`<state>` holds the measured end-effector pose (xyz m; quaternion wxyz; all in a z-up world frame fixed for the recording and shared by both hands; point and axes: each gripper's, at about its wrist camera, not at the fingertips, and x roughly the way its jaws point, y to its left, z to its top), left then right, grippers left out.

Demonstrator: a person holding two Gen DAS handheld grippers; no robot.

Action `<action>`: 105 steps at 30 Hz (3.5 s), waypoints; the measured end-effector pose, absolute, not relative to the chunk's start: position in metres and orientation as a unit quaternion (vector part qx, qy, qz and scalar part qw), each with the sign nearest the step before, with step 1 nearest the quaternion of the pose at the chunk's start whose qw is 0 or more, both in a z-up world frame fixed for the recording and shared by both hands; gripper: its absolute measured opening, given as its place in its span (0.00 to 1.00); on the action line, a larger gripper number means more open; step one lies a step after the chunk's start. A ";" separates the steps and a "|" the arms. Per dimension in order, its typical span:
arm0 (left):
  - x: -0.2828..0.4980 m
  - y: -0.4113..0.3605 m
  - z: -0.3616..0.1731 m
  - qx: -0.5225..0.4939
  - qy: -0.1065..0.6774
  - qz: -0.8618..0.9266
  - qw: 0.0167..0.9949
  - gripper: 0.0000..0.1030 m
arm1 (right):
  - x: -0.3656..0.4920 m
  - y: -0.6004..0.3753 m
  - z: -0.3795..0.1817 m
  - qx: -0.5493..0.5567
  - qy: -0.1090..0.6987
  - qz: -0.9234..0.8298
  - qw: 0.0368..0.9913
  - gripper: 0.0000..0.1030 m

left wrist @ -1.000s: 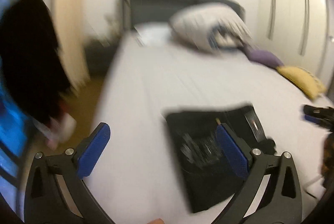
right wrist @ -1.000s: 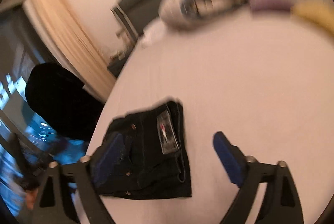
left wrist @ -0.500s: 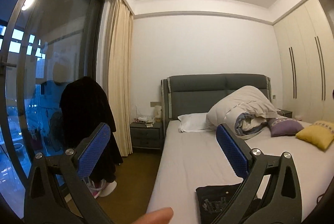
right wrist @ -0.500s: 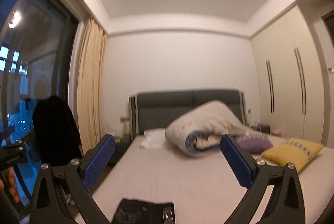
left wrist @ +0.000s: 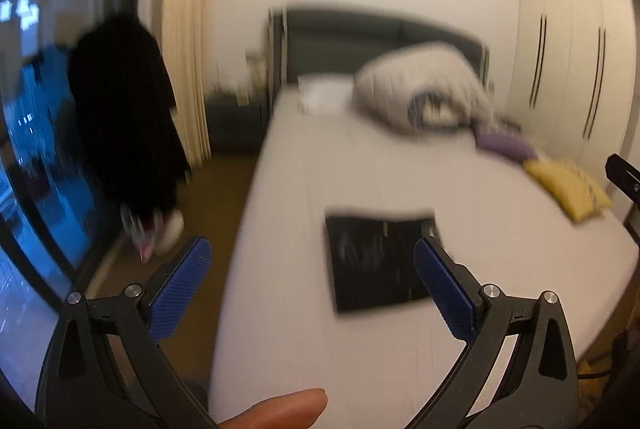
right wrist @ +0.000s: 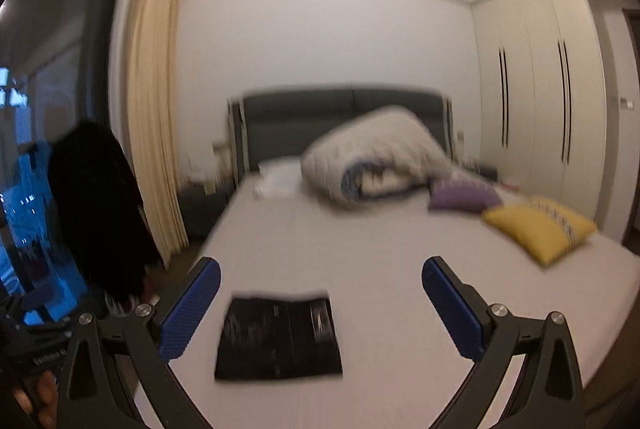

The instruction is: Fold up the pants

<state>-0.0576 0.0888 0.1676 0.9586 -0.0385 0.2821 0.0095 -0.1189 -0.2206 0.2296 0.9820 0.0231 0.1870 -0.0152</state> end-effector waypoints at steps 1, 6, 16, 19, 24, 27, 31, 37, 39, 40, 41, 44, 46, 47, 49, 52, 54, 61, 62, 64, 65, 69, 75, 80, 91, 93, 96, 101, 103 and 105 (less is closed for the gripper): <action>-0.054 0.086 0.155 -0.040 0.305 0.009 0.952 1.00 | -0.113 -0.218 0.219 0.023 0.208 -0.017 0.978 1.00; -0.042 0.084 0.123 -0.034 0.343 0.017 0.939 1.00 | -0.104 -0.217 0.171 0.038 0.278 -0.024 0.959 1.00; -0.025 0.078 0.101 -0.022 0.366 -0.006 0.930 1.00 | -0.097 -0.215 0.147 0.037 0.305 -0.029 0.951 1.00; -0.022 0.075 0.097 -0.020 0.374 -0.012 0.927 1.00 | -0.097 -0.214 0.142 0.036 0.312 -0.029 0.949 1.00; -0.017 0.072 0.090 -0.017 0.383 -0.015 0.924 1.00 | -0.097 -0.213 0.136 0.034 0.323 -0.033 0.945 1.00; -0.013 0.071 0.085 -0.018 0.391 -0.015 0.920 1.00 | -0.096 -0.214 0.133 0.030 0.328 -0.037 0.944 1.00; -0.009 0.069 0.080 -0.015 0.396 -0.013 0.918 1.00 | -0.095 -0.213 0.128 0.023 0.337 -0.040 0.940 1.00; -0.007 0.067 0.076 -0.013 0.399 -0.013 0.917 1.00 | -0.093 -0.210 0.122 0.018 0.348 -0.039 0.937 1.00; -0.006 0.066 0.074 -0.013 0.400 -0.012 0.916 1.00 | -0.092 -0.209 0.121 0.016 0.350 -0.038 0.936 1.00; -0.005 0.066 0.073 -0.013 0.401 -0.012 0.916 1.00 | -0.092 -0.209 0.121 0.015 0.351 -0.038 0.936 1.00; -0.005 0.066 0.074 -0.013 0.400 -0.012 0.916 1.00 | -0.092 -0.208 0.120 0.014 0.352 -0.038 0.935 1.00; -0.004 0.066 0.073 -0.013 0.401 -0.013 0.916 1.00 | -0.092 -0.206 0.118 0.013 0.354 -0.037 0.934 1.00; -0.004 0.065 0.072 -0.013 0.401 -0.013 0.916 1.00 | -0.092 -0.205 0.117 0.012 0.356 -0.036 0.934 1.00; -0.004 0.065 0.072 -0.014 0.401 -0.013 0.916 1.00 | -0.092 -0.205 0.117 0.012 0.356 -0.035 0.934 1.00; -0.004 0.065 0.072 -0.013 0.401 -0.012 0.916 1.00 | -0.091 -0.204 0.117 0.011 0.357 -0.034 0.933 1.00; -0.004 0.065 0.072 -0.013 0.401 -0.013 0.916 1.00 | -0.091 -0.203 0.115 0.011 0.359 -0.031 0.933 1.00; -0.005 0.065 0.071 -0.013 0.401 -0.012 0.916 1.00 | -0.092 -0.202 0.114 0.011 0.361 -0.031 0.932 1.00; -0.006 0.065 0.070 -0.013 0.402 -0.012 0.915 1.00 | -0.092 -0.201 0.111 0.009 0.364 -0.028 0.931 1.00; -0.006 0.064 0.069 -0.013 0.402 -0.012 0.915 1.00 | -0.092 -0.200 0.111 0.009 0.365 -0.028 0.931 1.00; -0.006 0.065 0.069 -0.014 0.402 -0.012 0.915 1.00 | -0.092 -0.200 0.110 0.008 0.365 -0.028 0.931 1.00; -0.006 0.065 0.069 -0.014 0.403 -0.012 0.915 1.00 | -0.092 -0.200 0.110 0.008 0.365 -0.028 0.931 1.00; -0.006 0.064 0.066 -0.014 0.403 -0.012 0.915 1.00 | -0.093 -0.199 0.110 0.009 0.365 -0.029 0.931 1.00; -0.007 0.065 0.063 -0.013 0.404 -0.012 0.915 1.00 | -0.093 -0.198 0.109 0.008 0.365 -0.029 0.930 1.00; -0.007 0.065 0.065 -0.014 0.404 -0.013 0.914 1.00 | -0.094 -0.197 0.108 0.008 0.366 -0.028 0.930 1.00; -0.008 0.066 0.063 -0.013 0.405 -0.013 0.914 1.00 | -0.094 -0.197 0.109 0.008 0.366 -0.029 0.930 1.00; -0.008 0.066 0.063 -0.013 0.405 -0.013 0.914 1.00 | -0.095 -0.197 0.108 0.008 0.366 -0.029 0.930 1.00; -0.008 0.066 0.063 -0.013 0.405 -0.014 0.914 1.00 | -0.095 -0.197 0.109 0.008 0.366 -0.029 0.930 1.00; -0.008 0.067 0.063 -0.012 0.406 -0.014 0.914 1.00 | -0.094 -0.198 0.109 0.008 0.366 -0.029 0.930 1.00; -0.008 0.067 0.063 -0.012 0.406 -0.014 0.914 1.00 | -0.094 -0.198 0.110 0.008 0.367 -0.029 0.930 1.00; -0.008 0.068 0.064 -0.012 0.406 -0.014 0.914 1.00 | -0.094 -0.198 0.110 0.008 0.367 -0.029 0.930 1.00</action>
